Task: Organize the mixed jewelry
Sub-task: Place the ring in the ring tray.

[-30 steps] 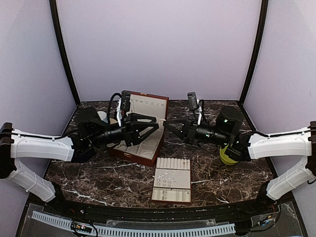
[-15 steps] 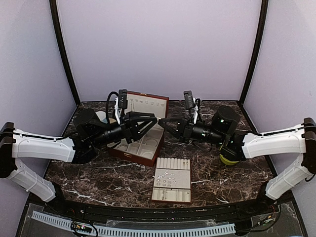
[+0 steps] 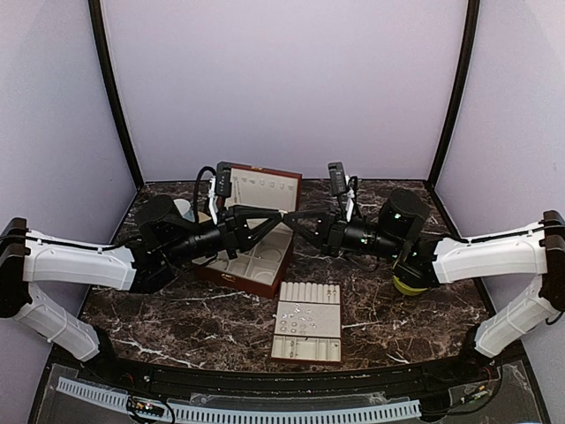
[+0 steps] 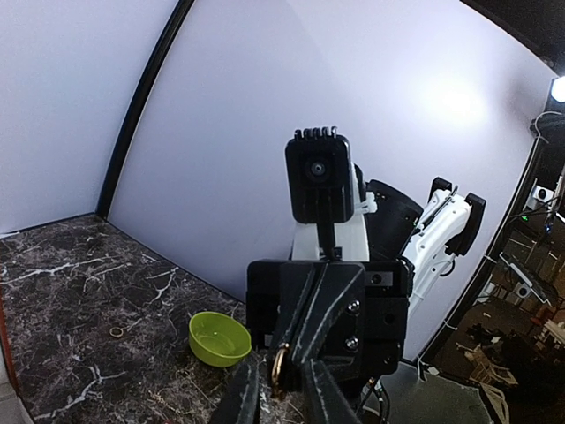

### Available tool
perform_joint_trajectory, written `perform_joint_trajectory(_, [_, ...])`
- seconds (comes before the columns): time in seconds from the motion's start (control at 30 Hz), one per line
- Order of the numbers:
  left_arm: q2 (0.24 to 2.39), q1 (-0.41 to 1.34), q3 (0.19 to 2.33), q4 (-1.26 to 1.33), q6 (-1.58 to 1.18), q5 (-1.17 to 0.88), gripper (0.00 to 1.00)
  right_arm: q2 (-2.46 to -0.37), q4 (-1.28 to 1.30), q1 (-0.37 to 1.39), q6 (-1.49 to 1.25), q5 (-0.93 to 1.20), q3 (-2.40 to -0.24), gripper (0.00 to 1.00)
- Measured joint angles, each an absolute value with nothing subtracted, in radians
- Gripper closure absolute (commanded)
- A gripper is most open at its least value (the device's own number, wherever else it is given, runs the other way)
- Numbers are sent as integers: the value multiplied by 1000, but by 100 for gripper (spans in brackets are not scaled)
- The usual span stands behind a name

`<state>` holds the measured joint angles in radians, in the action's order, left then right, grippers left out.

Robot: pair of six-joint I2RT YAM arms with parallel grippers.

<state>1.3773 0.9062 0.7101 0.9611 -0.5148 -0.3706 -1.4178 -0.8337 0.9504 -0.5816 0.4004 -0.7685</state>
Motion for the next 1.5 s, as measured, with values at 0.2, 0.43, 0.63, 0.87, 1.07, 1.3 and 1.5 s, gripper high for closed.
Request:
perform_joint_trajectory(0.2, [1380,906,710,961,-523,-381,94,-1418,-834,950,-582,404,-768,100])
perform_joint_trajectory(0.43, [1382,906,712,964,-536,-385,100,-1418,-838,951,-587,404,-768,100])
perform_joint_trajectory(0.63, [1382,906,712,950,-543,-393,100,-1415,-835,951,-602,383,-767,63])
perform_joint_trajectory(0.87, [1359,901,764,649,-539,-392,100,-1278,-716,923,-572,284,-713,55])
perform_joint_trajectory(1.07, [1391,899,946,221,-528,-380,100,-1155,-493,880,-554,133,-699,52])
perform_joint_trajectory(1.3, [1557,904,1072,-96,-569,-333,100,-1120,-275,870,-569,-36,-661,51])
perform_joint_trajectory(1.5, [1728,923,1209,-281,-628,-289,100,-1117,-233,869,-597,-86,-622,51])
